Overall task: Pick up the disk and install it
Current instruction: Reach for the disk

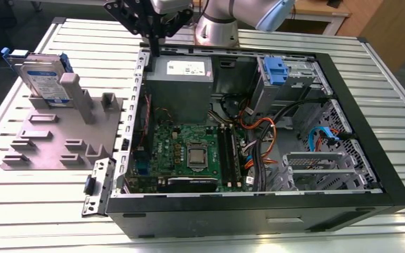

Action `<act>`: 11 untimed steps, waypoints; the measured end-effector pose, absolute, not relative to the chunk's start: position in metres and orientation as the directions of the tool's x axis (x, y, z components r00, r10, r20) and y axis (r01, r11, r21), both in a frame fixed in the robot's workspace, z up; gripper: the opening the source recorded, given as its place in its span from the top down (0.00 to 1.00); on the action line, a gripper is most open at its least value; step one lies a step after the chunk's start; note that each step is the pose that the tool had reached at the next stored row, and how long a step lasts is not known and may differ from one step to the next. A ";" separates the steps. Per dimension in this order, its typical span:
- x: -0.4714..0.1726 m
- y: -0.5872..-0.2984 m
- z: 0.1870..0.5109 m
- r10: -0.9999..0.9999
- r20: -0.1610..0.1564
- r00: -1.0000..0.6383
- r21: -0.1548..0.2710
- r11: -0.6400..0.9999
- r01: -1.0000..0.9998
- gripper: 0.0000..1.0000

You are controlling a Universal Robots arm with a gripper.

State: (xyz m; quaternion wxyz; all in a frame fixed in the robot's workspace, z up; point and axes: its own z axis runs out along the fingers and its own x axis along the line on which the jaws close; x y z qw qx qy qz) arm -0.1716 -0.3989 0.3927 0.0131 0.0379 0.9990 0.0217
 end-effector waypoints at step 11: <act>-0.174 -0.399 0.393 0.076 -0.025 -0.997 0.044 0.996 0.075 0.89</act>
